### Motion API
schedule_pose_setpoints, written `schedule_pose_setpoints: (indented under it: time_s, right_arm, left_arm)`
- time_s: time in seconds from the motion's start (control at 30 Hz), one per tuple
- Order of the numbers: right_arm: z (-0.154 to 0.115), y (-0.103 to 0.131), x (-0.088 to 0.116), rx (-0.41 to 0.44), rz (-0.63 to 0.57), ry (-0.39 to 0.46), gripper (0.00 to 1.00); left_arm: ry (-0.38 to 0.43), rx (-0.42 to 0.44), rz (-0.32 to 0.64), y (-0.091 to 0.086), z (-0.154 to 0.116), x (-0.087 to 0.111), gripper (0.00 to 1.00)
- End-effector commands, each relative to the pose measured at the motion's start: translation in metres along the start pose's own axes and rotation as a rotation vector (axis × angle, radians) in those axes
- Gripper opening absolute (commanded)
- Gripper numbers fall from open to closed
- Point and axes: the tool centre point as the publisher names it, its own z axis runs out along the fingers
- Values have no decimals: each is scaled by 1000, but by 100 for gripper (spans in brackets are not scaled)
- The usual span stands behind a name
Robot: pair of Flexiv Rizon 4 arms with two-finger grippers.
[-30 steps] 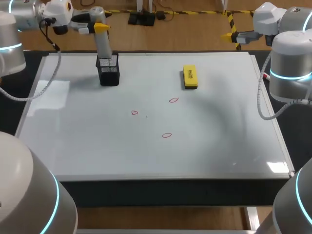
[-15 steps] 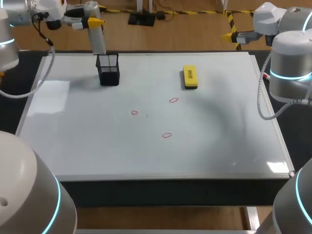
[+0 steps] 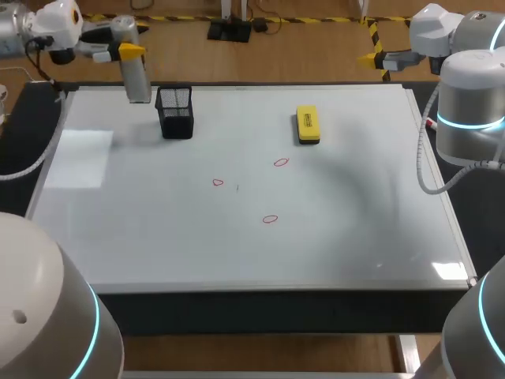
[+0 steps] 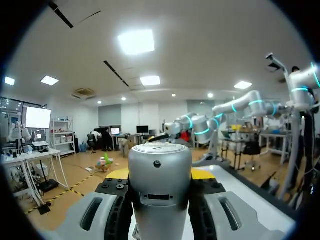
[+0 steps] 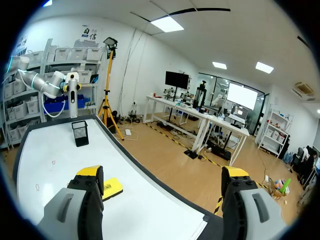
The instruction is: Pick up the inspection probe, press it on each red-marked spot on the whiteboard one by one, put down the probe, pick up the eraser, and wipe off all the red marks.
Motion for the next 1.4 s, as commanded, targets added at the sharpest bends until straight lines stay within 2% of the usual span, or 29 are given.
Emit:
schedule_pose_setpoints:
  time_s: [0.03, 0.27, 0.77, 1.0, 1.4]
  right_arm:
    - [0, 0, 0, 2, 0, 1, 100]
    - [0, 0, 0, 2, 0, 1, 100]
    - [0, 0, 0, 2, 0, 1, 100]
    - [0, 0, 0, 2, 0, 1, 100]
    - [0, 0, 0, 2, 0, 1, 100]
  left_arm:
    - [-115, -1, -1, 3, -8, 15, 0]
    - [-162, -7, -1, 21, -20, 21, 0]
    - [-200, -18, -37, 47, -40, 39, 0]
    - [-206, -20, -51, 49, -44, 47, 0]
    - [-206, -20, -51, 49, -44, 47, 0]
